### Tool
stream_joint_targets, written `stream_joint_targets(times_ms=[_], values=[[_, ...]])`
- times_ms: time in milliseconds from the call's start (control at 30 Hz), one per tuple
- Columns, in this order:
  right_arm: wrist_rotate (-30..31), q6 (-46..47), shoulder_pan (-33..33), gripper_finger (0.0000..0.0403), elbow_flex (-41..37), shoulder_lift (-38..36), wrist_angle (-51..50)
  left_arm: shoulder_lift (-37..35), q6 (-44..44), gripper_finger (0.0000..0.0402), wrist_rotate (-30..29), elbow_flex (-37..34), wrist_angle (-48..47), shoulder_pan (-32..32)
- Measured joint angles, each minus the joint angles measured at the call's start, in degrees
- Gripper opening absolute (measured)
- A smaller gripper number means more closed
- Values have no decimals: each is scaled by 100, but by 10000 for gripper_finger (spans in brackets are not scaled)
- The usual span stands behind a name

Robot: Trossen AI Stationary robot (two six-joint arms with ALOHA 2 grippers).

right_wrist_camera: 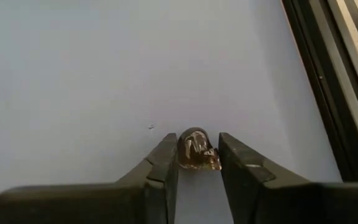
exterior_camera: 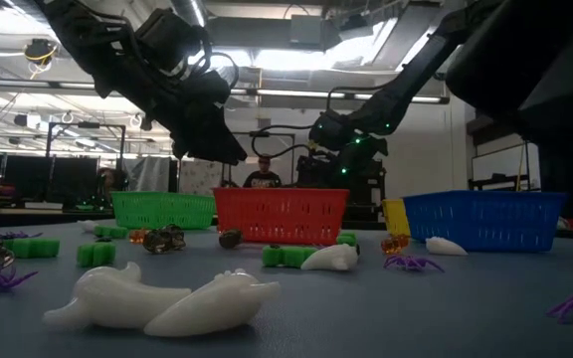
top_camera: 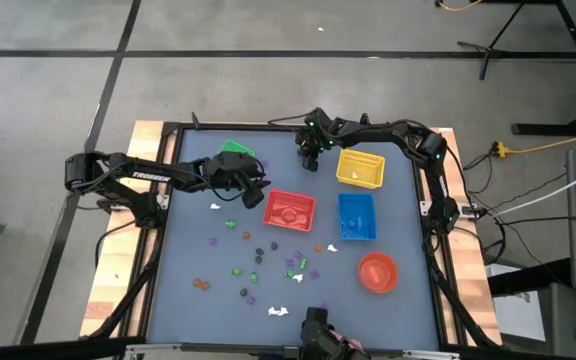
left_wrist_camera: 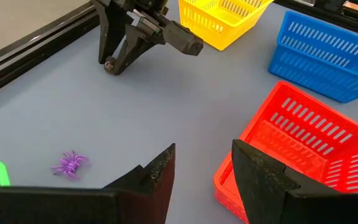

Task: Sort Halloween decoration
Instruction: Put the black skull toy into the red bin

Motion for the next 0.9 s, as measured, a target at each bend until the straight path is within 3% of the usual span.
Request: stream_joint_targets(times_ms=[500,900], values=[[26,-4,0,92,-9,-128,-262,0,2,144,2,0,-2,2],[-230,-7,290,94,0,-1118,-1172,0,4,144,2,2,-2,4]])
